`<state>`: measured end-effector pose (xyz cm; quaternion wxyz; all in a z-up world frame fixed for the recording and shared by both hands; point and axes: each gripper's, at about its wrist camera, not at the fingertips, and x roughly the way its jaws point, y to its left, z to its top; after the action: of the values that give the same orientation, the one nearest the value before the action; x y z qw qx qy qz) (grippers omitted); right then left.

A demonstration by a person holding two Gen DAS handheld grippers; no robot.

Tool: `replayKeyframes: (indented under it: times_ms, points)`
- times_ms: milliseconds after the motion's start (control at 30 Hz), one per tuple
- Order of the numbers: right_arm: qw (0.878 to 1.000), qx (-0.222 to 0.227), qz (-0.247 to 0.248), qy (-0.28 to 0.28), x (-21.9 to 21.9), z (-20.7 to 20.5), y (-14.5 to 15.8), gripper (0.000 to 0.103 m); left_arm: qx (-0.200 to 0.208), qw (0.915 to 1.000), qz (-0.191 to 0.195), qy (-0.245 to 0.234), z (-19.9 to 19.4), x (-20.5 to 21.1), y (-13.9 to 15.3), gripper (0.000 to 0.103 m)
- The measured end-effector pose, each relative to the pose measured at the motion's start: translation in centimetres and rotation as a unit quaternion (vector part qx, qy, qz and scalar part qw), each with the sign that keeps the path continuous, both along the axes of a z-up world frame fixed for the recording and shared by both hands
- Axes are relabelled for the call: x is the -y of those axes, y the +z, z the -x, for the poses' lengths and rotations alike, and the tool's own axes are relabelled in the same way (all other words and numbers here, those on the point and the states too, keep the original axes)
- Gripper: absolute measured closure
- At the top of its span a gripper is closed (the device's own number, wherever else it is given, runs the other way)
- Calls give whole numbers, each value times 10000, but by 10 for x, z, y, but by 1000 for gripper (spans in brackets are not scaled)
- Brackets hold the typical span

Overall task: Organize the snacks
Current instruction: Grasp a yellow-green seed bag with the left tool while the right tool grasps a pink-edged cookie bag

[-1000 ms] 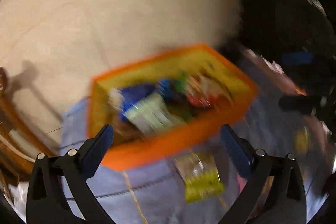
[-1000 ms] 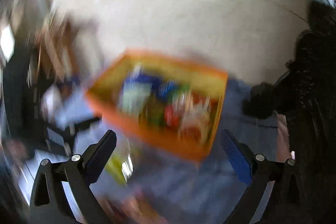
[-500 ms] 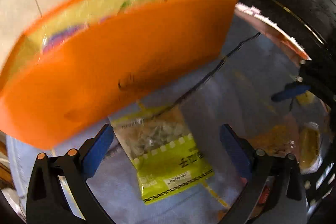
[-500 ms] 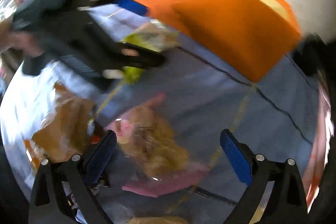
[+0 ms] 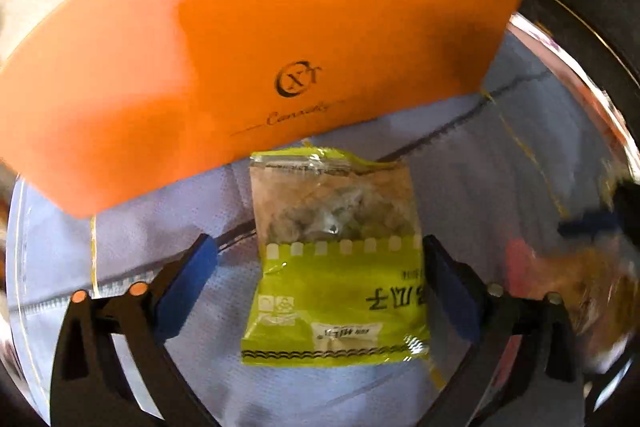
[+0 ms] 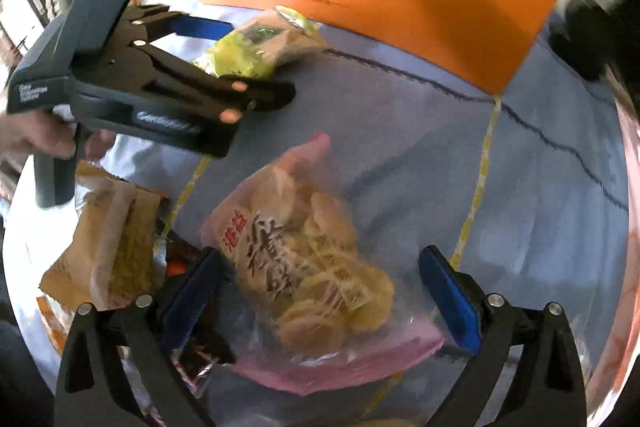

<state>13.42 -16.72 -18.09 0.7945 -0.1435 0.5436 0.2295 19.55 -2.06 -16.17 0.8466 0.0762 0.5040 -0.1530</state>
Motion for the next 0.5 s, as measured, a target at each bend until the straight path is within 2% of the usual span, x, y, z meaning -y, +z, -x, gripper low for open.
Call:
replayKeyframes:
  times_ms: [33, 67, 133, 167, 233, 300, 400, 500]
  points:
    - [10000, 16, 16, -9, -1, 1, 2, 25, 15, 10000, -16, 74, 1, 2, 6, 30]
    - [9999, 24, 54, -111, -3, 4, 6, 29, 10, 9998, -13, 177, 2, 2, 12, 41]
    - [9993, 51, -53, -378, -1, 11, 14, 58, -211, 9984, 115, 502, 9, -1, 22, 43]
    - [9984, 94, -179, -519, -1, 14, 18, 61, -310, 9978, 138, 575, 12, -1, 25, 44]
    - [9966, 277, -386, -670, -1, 24, 26, 68, -372, 9976, -51, 578, 19, 4, 34, 44]
    - [9948, 296, -532, -821, -1, 30, 27, 70, -331, 9978, -195, 544, 23, 10, 42, 44]
    - [9906, 255, -686, -1155, 9, 29, 31, 71, -383, 9970, -26, 675, 20, 9, 53, 43]
    - [9893, 408, -599, -1263, 16, 36, 38, 71, -404, 9953, 99, 877, 18, 6, 64, 43]
